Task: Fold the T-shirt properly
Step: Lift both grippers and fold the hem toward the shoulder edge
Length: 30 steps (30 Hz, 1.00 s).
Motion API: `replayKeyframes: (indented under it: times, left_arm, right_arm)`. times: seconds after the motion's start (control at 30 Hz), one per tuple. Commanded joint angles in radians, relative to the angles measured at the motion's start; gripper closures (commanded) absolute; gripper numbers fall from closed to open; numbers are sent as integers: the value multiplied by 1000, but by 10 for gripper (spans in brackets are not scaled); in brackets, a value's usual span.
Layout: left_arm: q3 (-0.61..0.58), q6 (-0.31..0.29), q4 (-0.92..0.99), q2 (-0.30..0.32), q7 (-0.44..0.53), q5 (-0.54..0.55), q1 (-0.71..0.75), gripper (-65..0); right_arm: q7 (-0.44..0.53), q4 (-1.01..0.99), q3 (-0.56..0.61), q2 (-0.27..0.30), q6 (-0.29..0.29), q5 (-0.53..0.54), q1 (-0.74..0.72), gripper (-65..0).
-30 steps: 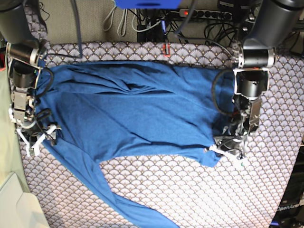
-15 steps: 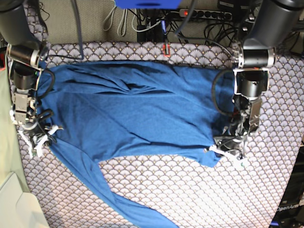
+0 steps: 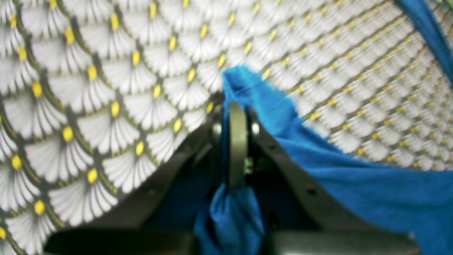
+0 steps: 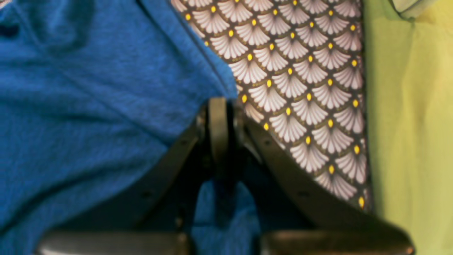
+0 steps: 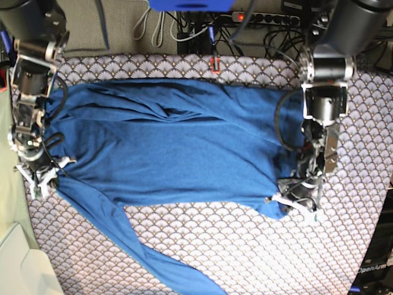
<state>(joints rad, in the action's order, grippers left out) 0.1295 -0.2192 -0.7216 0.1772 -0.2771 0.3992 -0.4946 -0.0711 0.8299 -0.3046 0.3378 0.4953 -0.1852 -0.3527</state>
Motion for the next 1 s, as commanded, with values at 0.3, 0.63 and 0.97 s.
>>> replayKeyframes:
  times: [0.3, 0.63, 0.97]
  left_arm:
    - [6, -6, -270, 6, -132, 8, 75, -3]
    - [103, -7, -438, -2, -172, 8, 202, -3]
    - [189, -13, -574, -11, -363, 17, 241, -3]
  right_arm:
    - [20, 213, -32, 11, 69, 97, 90, 0]
    - [20, 285, -107, 14, 104, 164, 166, 0]
    - [20, 385, -130, 5, 105, 240, 243, 0]
